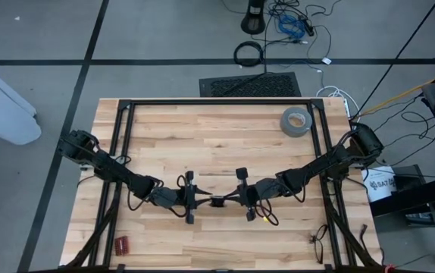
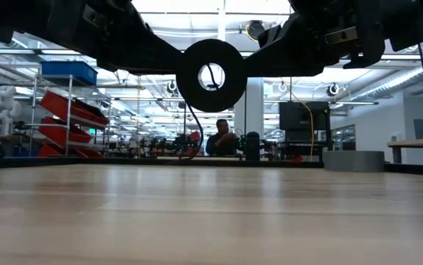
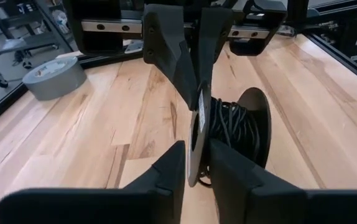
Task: Coil cords
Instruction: Uncoil the black wire from the spool
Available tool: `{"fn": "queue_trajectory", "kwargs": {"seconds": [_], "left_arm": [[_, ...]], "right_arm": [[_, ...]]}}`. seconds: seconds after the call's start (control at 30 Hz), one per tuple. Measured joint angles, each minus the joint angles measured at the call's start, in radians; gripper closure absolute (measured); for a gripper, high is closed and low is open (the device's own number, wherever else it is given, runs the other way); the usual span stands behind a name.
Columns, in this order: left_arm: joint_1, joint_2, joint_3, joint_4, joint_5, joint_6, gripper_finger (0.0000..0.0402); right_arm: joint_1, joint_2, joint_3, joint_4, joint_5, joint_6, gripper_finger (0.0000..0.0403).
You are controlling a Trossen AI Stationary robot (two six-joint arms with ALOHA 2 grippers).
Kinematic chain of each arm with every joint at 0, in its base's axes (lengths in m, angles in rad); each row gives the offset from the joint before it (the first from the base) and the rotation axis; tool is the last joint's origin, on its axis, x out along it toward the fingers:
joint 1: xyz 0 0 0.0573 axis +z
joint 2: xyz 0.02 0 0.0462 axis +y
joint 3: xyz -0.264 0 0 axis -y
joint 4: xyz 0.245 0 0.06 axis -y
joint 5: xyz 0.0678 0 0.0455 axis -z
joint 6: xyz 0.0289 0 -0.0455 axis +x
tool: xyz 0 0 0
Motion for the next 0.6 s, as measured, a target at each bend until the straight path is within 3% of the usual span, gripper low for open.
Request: {"fn": "queue_trajectory", "kwargs": {"seconds": [0.2,0.6], "left_arm": [[-0.001,0.000,0.000,0.000,0.001,0.014,0.0392],[0.000,0.000,0.000,0.000,-0.002,0.014,0.0393]], "right_arm": [[0.000,0.000,0.000,0.000,0.002,0.000,0.0403],[0.001,0.000,0.000,-0.007,0.046,0.000,0.0403]]}}
